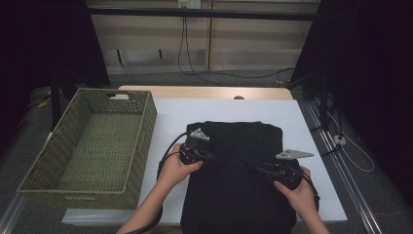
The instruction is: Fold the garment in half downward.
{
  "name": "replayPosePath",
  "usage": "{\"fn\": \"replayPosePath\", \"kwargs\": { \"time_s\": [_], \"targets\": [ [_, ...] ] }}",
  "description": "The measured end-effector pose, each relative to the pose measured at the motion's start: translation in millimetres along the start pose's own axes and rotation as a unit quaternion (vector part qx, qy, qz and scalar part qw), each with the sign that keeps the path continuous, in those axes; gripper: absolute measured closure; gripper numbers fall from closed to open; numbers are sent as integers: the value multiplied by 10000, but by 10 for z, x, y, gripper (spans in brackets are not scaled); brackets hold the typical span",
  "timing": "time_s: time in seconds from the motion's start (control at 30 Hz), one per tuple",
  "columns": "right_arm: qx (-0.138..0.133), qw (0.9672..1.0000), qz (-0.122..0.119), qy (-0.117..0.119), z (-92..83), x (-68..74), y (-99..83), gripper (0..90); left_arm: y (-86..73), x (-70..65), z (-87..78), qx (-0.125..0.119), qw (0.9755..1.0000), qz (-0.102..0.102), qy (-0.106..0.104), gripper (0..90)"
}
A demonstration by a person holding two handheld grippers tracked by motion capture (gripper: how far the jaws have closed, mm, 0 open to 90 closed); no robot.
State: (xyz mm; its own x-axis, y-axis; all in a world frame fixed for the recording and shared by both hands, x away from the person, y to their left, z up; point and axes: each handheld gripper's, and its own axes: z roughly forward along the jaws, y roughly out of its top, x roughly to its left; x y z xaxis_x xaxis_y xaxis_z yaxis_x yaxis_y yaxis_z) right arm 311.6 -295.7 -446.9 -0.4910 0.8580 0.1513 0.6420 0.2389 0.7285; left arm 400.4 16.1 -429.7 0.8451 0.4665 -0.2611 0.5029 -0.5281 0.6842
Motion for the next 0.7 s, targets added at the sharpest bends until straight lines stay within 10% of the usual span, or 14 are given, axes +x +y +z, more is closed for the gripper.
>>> {"fn": "replayPosePath", "kwargs": {
  "time_s": [0.23, 0.4, 0.7],
  "targets": [
    [-23, 9999, 109, 30, 56, -6, 11, 636, -65, 46, 11, -106, 9999, -116, -68, 843],
    [70, 10000, 19, 35, 132, -28, -9, 849, -52, 50, 8, -163, 9998, -129, -45, 848],
    [-350, 9993, 83, 86, -128, -87, 21, 854, -12, 8, -126, -403, 9991, -136, -9, 852]
  ]
}}
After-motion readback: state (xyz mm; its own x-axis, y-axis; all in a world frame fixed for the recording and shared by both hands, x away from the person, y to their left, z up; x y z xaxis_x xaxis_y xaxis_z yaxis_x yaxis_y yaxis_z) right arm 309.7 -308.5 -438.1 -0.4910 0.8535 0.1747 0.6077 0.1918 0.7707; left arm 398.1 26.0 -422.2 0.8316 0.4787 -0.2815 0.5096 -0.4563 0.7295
